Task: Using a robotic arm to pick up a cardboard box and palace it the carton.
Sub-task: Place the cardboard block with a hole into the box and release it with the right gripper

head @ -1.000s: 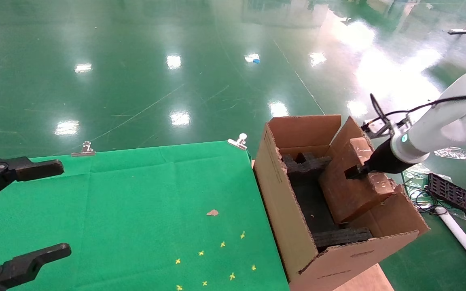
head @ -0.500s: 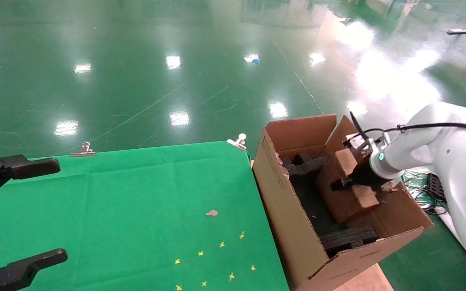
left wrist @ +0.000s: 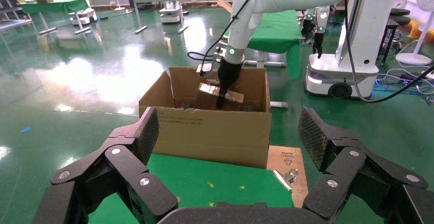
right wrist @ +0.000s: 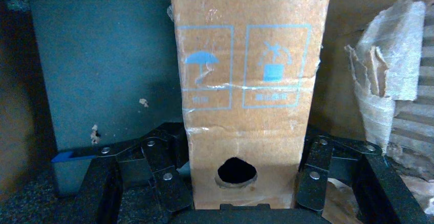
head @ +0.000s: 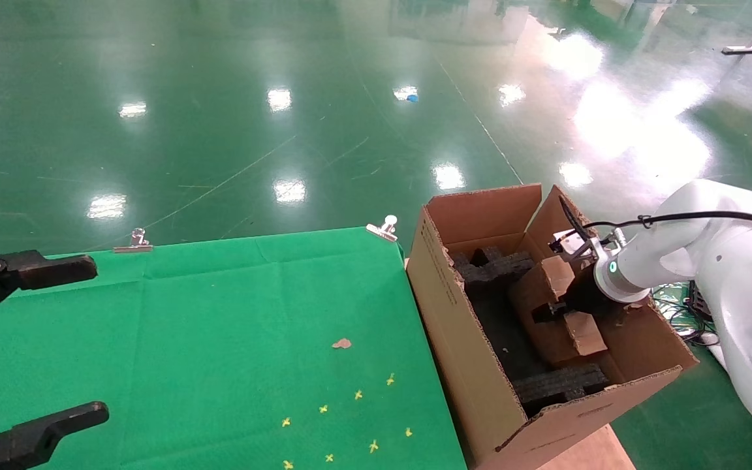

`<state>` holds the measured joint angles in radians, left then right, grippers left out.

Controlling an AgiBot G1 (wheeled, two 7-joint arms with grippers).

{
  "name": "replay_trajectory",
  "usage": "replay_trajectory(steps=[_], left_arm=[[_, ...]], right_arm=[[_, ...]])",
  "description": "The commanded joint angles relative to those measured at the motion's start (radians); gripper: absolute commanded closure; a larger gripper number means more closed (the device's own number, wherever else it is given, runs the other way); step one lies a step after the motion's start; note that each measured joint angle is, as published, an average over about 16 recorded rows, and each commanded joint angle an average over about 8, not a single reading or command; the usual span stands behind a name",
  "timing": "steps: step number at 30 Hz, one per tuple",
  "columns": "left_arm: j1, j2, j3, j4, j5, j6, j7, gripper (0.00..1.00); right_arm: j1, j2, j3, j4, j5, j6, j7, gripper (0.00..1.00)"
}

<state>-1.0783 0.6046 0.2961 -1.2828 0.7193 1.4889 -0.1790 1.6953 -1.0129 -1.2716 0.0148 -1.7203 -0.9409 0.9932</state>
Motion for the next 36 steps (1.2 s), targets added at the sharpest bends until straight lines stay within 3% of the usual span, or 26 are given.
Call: replay_trajectory(steps=[1,16,23,30,36], left_arm=[[0.0,0.0,0.0,0.0,0.0,0.0,0.0,0.0],[0.0,0.0,0.001,0.0,-0.001,0.0,0.0,0.0],[0.0,-0.001,0.001,0.0,-0.001,-0.001,0.001,0.0],[0.0,-0.001,0.002,0.0,-0.001,-0.001,0.001,0.0],[0.0,-0.001,0.002,0.0,-0.001,-0.001,0.001,0.0]], right_arm=[[0.007,0.002,-0.001,0.0,-0.001,-0.003,-0.005,0.0],[0.11,0.031,-0.006,-0.013,-0.009,-0.102,-0.018,0.0],[0.211,0.054,-0.005,-0.001,-0.007,-0.177,-0.042,0.0],[0.312,0.088,0.011,0.028,0.014,-0.204,-0.105,0.0],[0.304,0.108,0.031,0.023,0.044,-0.251,-0.145,0.0]])
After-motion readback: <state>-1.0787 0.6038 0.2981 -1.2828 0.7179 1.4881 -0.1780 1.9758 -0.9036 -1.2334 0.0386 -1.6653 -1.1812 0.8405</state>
